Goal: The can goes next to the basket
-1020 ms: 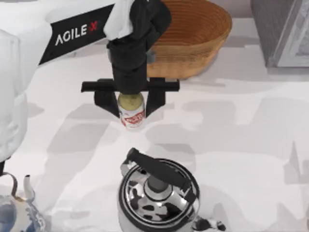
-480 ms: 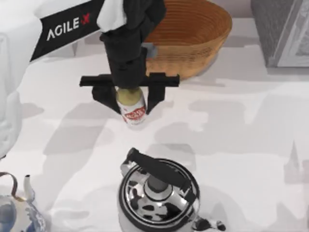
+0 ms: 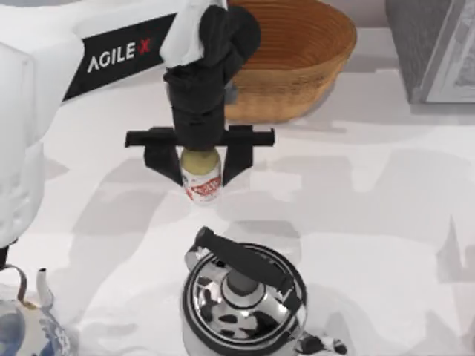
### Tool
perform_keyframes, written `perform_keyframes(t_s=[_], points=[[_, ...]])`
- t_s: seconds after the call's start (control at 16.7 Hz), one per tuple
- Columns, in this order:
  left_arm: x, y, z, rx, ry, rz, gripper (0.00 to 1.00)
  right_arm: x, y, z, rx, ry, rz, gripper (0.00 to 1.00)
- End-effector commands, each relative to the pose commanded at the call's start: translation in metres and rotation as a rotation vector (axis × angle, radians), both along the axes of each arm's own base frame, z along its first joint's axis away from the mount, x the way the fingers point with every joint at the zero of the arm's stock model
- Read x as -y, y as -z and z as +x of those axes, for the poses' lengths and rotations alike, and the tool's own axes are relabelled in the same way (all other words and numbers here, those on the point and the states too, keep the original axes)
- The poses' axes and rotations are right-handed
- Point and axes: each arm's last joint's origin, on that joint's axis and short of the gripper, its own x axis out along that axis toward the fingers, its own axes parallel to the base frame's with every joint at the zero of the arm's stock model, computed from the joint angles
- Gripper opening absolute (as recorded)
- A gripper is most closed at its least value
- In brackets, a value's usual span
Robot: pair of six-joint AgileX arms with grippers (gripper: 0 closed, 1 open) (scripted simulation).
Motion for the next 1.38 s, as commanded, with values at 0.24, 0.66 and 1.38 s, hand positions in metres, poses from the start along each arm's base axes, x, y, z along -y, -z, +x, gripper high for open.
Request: perform_keyframes(t_s=[0.24,0.66,1.38], points=[[0.0022,-0.0008,-0.0002,0.011,-0.001,-0.001,0.0,0.0,0.0,0.0,0.0,0.0,0.0,1.0],[0.0022,-0.0008,-0.0002,0.011,-0.001,-0.001,0.53,0.0,0.0,0.0,0.0,0.0,0.0,1.0],[0.0022,-0.0008,-0.0002,0.011,-0.001,-0.001,1.0,0.0,0.0,0.0,0.0,0.0,0.0,1.0]])
